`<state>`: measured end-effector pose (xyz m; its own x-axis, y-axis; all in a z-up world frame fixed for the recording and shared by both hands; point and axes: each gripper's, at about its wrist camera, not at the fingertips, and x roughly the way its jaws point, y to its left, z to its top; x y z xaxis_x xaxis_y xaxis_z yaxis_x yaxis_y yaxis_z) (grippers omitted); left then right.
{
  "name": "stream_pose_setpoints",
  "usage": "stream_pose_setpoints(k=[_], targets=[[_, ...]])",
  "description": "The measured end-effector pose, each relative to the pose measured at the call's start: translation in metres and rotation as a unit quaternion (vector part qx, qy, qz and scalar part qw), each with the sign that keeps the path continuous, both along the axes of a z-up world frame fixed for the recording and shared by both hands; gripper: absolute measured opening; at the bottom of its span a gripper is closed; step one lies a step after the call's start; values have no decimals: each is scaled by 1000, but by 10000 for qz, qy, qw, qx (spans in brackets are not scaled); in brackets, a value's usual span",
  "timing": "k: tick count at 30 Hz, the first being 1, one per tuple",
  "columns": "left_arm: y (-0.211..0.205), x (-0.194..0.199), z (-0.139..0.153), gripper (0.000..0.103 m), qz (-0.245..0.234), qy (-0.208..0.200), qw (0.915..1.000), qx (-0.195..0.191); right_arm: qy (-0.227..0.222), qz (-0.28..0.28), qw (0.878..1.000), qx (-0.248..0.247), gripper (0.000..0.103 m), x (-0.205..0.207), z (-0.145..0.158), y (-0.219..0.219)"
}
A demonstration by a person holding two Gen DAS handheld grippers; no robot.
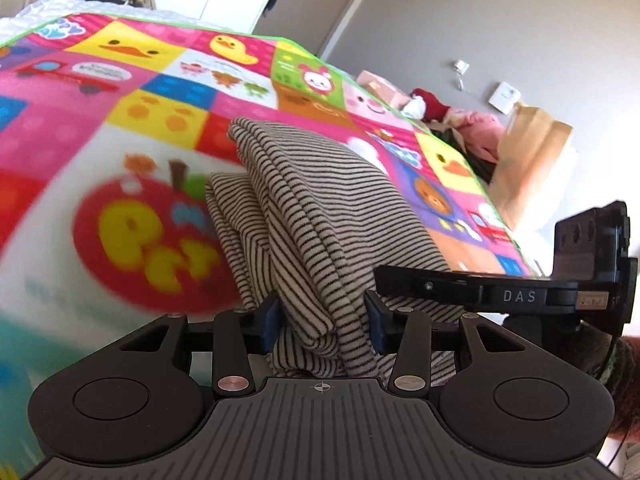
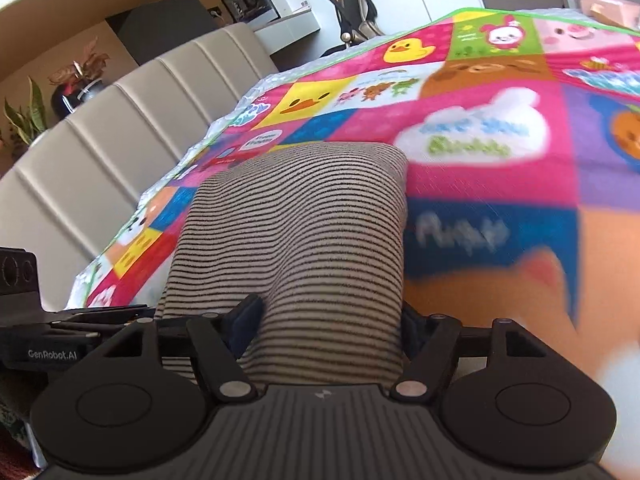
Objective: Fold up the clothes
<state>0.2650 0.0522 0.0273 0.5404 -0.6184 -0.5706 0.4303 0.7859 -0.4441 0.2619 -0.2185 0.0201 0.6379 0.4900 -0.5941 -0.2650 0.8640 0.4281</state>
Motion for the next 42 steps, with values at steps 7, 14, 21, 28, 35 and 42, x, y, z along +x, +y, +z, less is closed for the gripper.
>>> stream_pose_setpoints(k=[7, 14, 21, 28, 35, 42], targets=[[23, 85, 8, 48, 350, -142, 9989, 262, -411, 100, 9984, -388, 71, 94, 8, 43], [32, 108, 11, 48, 322, -51, 9990, 316, -144, -7, 9998, -158, 78, 118, 5, 42], [39, 116, 16, 48, 282, 214, 9993, 86, 154, 274, 9994, 172, 72, 101, 22, 37], [48, 102, -11, 67, 475, 321, 9984, 25, -90, 210, 9982, -559, 97, 88, -6, 35], [33, 23, -5, 81, 1305, -387, 9893, 517, -354, -125, 9981, -494, 103, 37, -8, 17], [-8, -68, -10, 103, 2277, -716, 9515, 1939, -342, -47, 9849, -1698, 103, -29, -11, 11]])
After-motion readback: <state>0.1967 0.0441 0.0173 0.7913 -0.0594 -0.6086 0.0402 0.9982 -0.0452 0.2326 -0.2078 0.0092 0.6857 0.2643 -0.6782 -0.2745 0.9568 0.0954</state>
